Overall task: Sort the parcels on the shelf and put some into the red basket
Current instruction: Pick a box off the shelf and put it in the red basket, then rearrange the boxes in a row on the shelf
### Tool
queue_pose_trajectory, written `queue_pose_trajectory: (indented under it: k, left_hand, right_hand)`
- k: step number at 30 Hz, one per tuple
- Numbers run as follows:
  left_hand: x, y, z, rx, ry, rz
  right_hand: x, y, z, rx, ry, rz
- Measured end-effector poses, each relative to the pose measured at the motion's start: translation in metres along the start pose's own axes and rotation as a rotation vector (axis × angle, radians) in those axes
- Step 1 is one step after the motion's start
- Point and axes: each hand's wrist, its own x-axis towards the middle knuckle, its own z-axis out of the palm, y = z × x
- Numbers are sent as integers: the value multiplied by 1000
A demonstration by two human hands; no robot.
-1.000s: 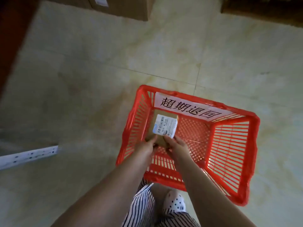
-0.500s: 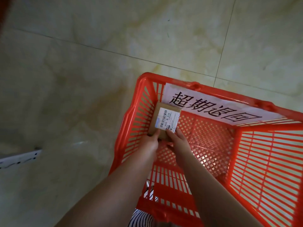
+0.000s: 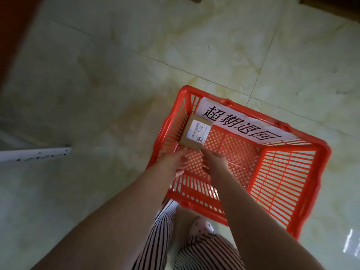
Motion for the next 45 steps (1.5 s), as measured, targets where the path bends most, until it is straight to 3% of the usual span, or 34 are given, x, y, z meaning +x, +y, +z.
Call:
queue_pose_trajectory:
  k: [5, 11, 18, 23, 28, 37, 45]
  left_hand:
    - [-157, 10, -38, -170, -15, 213]
    - [-368, -13, -129, -424, 33, 433]
    - [-553, -112, -225, -789, 126, 646]
    - [-634, -199, -292, -1041, 225, 772]
    - [-688, -289, -363, -1190, 290, 870]
    - [-796, -514, -530, -1333, 506, 1008]
    - [-870, -619, -648, -1551, 693, 1040]
  right_hand:
    - [-145, -50, -5, 99, -250, -70]
    - [-342, -103, 20, -98, -553, -216]
    - [-542, -74, 85, -437, -848, -313]
    - [-657, 0, 146, -677, -1024, -340]
    - [-744, 96, 204, -766, -1172, -318]
    - [-901, 333, 304, -851, -1365, -201]
    - [-1031, 456, 383, -926, -1388, -251]
